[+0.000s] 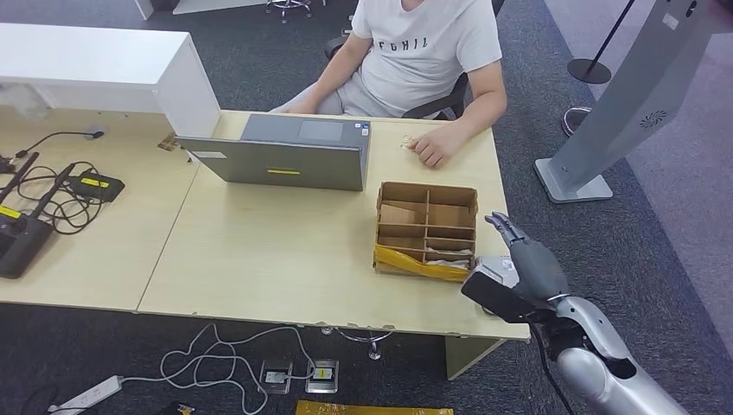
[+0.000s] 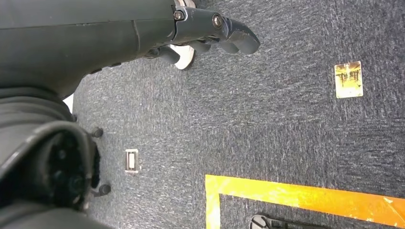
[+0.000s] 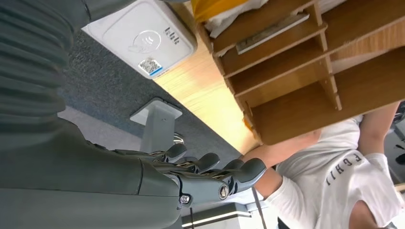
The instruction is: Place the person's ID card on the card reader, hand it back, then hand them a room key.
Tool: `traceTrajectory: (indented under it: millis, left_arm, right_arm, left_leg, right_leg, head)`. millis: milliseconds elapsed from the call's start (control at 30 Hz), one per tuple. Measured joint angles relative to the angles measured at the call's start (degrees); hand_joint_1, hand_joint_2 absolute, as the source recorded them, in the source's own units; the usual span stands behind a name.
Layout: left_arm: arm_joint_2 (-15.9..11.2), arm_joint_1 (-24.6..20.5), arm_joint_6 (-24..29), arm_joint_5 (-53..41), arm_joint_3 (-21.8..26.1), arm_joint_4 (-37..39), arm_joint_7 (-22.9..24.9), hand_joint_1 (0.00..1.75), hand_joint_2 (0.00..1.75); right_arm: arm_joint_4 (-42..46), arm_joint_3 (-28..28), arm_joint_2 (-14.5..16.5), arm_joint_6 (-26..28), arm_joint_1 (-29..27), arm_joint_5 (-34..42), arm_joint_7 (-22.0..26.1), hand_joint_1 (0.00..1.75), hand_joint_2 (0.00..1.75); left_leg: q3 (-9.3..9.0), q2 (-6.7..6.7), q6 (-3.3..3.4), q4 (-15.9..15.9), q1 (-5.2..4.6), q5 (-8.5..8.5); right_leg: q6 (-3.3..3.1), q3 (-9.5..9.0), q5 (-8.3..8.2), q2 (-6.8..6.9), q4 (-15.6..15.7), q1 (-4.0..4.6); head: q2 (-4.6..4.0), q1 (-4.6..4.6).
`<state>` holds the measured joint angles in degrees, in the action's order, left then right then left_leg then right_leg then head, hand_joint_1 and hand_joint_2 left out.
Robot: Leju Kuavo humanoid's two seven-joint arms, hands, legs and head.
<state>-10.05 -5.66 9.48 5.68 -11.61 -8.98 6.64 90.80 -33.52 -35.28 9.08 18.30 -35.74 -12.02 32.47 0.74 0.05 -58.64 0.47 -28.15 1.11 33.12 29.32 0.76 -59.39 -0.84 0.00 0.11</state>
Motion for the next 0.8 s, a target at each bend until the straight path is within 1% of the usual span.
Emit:
traceTrajectory:
  millis: [500, 667, 800]
  left_arm:
    - [0.1, 0.0, 0.0, 0.0, 0.0, 0.0, 0.0, 0.0, 0.0]
    - [0.1, 0.0, 0.1, 0.0, 0.0, 0.0, 0.0, 0.0, 0.0]
    - [0.1, 0.0, 0.1, 0.0, 0.0, 0.0, 0.2, 0.0, 0.0]
  right_arm:
    - [-4.9, -3.5, 3.0, 0.8, 0.0, -0.6, 0.6, 0.0, 1.75]
    - [-6.6, -4.0, 4.2, 1.9, 0.1, -1.2, 1.8, 0.0, 1.75]
    - [-8.2, -4.1, 5.4, 3.1, 0.8, -3.2, 2.8, 0.0, 1.75]
  left_leg:
    - [-0.01, 0.0, 0.0, 0.0, 0.0, 0.0]
    - [-0.01, 0.0, 0.0, 0.0, 0.0, 0.0]
    - [-0.01, 0.0, 0.0, 0.0, 0.0, 0.0]
  right_leg:
    - [0.0, 0.0, 0.0, -0.01, 0.0, 0.0]
    - [0.0, 0.0, 0.0, -0.01, 0.0, 0.0]
    - [0.0, -0.01, 0.0, -0.02, 0.0, 0.0]
  head:
    - [0.0, 0.01]
    - [0.0, 0.0]
    - [0.0, 0.01]
